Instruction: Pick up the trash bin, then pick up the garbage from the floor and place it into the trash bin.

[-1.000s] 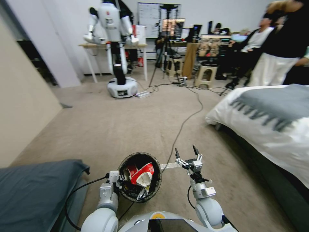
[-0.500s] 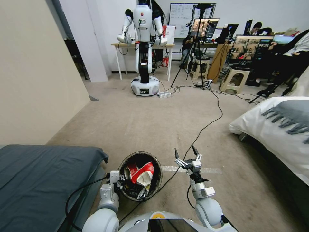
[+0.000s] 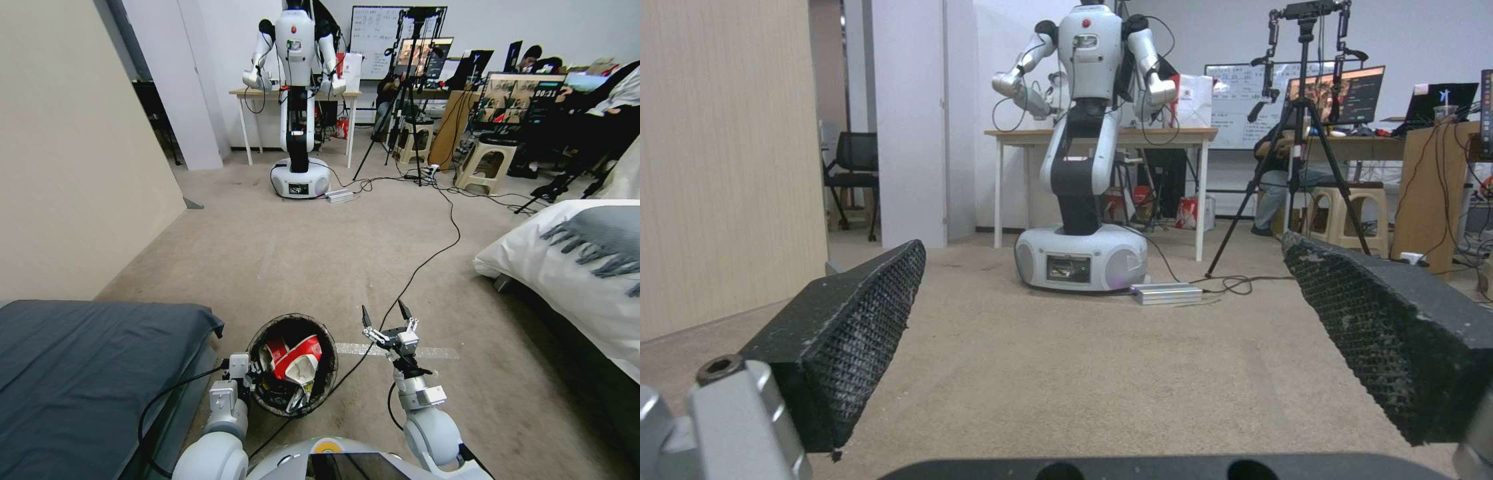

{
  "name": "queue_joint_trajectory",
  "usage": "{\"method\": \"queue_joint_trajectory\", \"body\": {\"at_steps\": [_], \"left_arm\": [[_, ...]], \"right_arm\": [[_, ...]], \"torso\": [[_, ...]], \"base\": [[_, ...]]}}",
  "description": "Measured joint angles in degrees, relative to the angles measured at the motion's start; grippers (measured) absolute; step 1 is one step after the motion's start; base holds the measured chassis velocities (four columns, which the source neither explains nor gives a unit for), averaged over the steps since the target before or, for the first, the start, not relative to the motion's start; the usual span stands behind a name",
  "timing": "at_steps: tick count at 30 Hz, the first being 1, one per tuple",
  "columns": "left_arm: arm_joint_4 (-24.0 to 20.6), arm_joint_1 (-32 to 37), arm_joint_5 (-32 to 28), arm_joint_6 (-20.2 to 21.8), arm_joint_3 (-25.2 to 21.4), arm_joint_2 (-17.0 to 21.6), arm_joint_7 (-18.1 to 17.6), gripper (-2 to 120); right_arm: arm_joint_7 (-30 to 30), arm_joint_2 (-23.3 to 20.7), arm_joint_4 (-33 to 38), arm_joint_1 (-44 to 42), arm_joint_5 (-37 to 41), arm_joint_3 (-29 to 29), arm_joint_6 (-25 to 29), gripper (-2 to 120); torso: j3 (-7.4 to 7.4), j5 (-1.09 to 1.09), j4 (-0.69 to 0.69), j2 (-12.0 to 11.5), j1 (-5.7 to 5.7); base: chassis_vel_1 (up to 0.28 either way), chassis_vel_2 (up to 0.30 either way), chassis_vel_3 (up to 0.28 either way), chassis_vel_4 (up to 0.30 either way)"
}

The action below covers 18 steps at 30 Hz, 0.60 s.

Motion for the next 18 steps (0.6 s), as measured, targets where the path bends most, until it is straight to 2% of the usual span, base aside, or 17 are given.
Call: {"method": "queue_joint_trajectory", "body": {"at_steps": [2,6,7,10,18], "left_arm": [[0.19,-0.63,-0.76,0.56,-0.09,0.18,0.03,0],[1.50,-4.13,-7.35,2.09,-1.18,1.12,-0.21,0],[1.50,-4.13,-7.35,2.09,-1.18,1.12,-0.21,0],[3.87,-7.63,-11.99,2.55,-2.25,1.92,-0.29,0],[8.80,-13.98,-19.37,4.81,-3.98,3.61,-0.89,0]], "right_arm": [[-0.07,0.02,-0.01,-0.11,-0.07,-0.12,0.08,100],[-0.21,0.12,-0.11,-0.55,-0.64,-0.36,0.45,100],[-0.21,0.12,-0.11,-0.55,-0.64,-0.36,0.45,100],[-0.44,0.15,-0.59,-0.89,-1.21,-0.50,0.75,100],[-0.62,0.30,-2.38,-0.80,-2.25,-1.36,1.01,100]], "torso": [[0.00,0.00,0.00,0.00,0.00],[0.00,0.00,-0.01,0.00,0.00],[0.00,0.00,-0.01,0.00,0.00],[0.00,0.00,-0.01,0.00,0.00],[0.00,-0.01,0.00,0.00,0.00]], "base": [[0.000,0.000,0.000,0.000],[0.000,0.000,0.000,0.000],[0.000,0.000,0.000,0.000],[0.000,0.000,0.000,0.000],[0.000,0.000,0.000,0.000]]}}
